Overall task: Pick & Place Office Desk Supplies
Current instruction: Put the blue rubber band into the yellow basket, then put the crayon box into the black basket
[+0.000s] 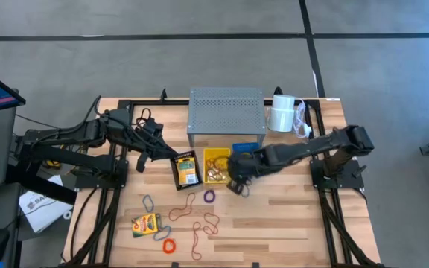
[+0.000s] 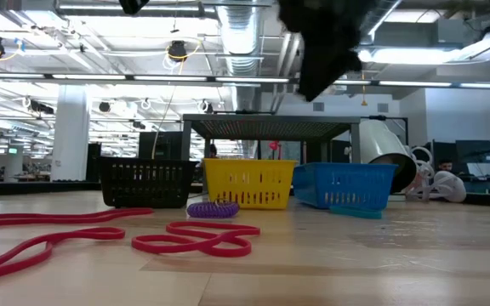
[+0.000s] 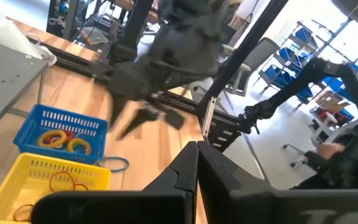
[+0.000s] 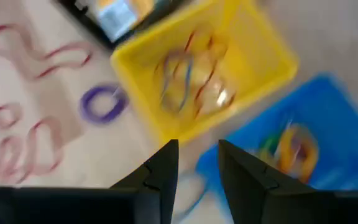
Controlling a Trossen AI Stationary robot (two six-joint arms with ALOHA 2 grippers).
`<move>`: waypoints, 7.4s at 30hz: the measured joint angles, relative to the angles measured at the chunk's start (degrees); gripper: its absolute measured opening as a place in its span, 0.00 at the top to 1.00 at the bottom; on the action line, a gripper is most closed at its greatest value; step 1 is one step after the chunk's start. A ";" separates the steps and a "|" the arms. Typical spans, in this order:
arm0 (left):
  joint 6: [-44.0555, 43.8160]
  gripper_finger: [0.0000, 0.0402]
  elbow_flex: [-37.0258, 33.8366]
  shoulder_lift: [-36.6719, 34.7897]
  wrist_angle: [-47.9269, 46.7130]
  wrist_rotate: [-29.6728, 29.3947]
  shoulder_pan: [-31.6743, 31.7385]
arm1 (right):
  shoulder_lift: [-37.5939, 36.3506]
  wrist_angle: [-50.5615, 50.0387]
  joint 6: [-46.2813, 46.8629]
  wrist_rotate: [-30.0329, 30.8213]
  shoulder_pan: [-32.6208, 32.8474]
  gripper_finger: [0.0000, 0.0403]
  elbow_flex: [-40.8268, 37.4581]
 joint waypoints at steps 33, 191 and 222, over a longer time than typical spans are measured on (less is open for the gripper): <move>2.07 0.99 0.00 -0.02 0.27 6.99 0.00 | 20.48 -1.10 29.35 -7.87 6.09 0.73 0.02; 7.95 0.99 0.15 15.72 -26.47 0.62 -24.12 | -14.93 -14.68 12.93 7.34 9.19 0.82 0.18; 50.09 0.88 0.15 41.59 -26.28 -11.09 -35.58 | -13.92 -24.10 45.75 10.40 32.34 0.82 0.15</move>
